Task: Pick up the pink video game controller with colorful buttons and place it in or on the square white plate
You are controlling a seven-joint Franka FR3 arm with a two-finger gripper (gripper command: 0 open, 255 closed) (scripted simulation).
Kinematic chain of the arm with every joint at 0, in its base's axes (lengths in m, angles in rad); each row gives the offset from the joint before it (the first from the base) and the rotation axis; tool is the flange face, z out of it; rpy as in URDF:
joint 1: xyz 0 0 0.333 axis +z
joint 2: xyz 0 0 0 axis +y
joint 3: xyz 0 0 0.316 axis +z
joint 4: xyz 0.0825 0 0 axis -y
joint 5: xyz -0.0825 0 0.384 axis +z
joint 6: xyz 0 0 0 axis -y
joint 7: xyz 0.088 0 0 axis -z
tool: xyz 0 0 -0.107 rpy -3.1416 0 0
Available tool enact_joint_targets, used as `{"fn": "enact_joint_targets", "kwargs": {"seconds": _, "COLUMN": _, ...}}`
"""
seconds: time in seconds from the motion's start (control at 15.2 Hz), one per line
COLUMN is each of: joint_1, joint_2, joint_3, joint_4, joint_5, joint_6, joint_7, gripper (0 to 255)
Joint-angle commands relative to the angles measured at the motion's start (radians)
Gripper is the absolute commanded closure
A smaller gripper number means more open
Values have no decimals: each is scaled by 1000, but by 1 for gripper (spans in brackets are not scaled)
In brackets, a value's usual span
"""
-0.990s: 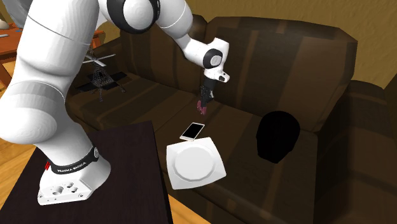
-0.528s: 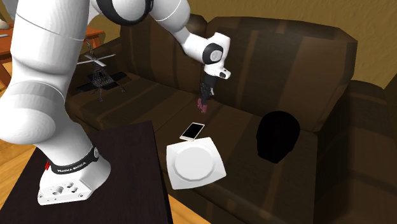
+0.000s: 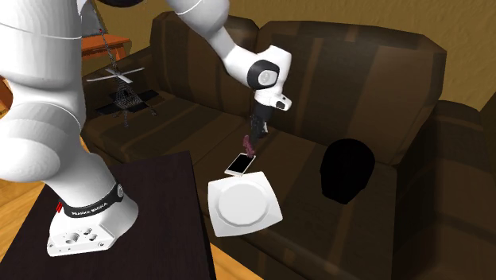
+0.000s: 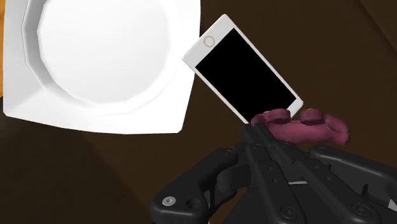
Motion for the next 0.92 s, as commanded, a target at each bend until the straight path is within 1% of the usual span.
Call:
{"fn": "enact_joint_targets", "kwargs": {"seconds": 0.0, "joint_1": -31, "joint_2": -44, "joint_3": -10, "joint_4": -69, "joint_5": 2, "joint_6": 25, "joint_7": -40, "gripper": 255}}
{"fn": "enact_joint_targets", "kwargs": {"seconds": 0.07, "joint_1": -14, "joint_2": -26, "joint_3": -4, "joint_4": -36, "joint_5": 3, "joint_6": 10, "joint_7": -17, "gripper": 255}}
{"fn": "enact_joint_targets", "kwargs": {"seconds": 0.13, "joint_1": -14, "joint_2": -26, "joint_3": -4, "joint_4": -36, "joint_5": 3, "joint_6": 10, "joint_7": -17, "gripper": 0}}
{"fn": "enact_joint_targets", "kwargs": {"seconds": 0.33, "joint_1": 64, "joint_2": -55, "joint_3": -19, "joint_4": -152, "joint_5": 1, "joint_6": 187, "joint_7": 255, "gripper": 0}}
{"fn": "enact_joint_targets", "kwargs": {"seconds": 0.53, "joint_1": 177, "joint_2": -38, "joint_3": -61, "joint_4": -209, "joint_5": -45, "joint_6": 340, "joint_7": 571, "gripper": 0}}
{"fn": "enact_joint_targets", "kwargs": {"seconds": 0.66, "joint_1": 276, "joint_2": -4, "joint_3": -113, "joint_4": -213, "joint_5": -97, "joint_6": 421, "joint_7": 802, "gripper": 0}}
{"fn": "enact_joint_targets", "kwargs": {"seconds": 0.86, "joint_1": 452, "joint_2": 76, "joint_3": -225, "joint_4": -169, "joint_5": -177, "joint_6": 499, "joint_7": 1154, "gripper": 0}}
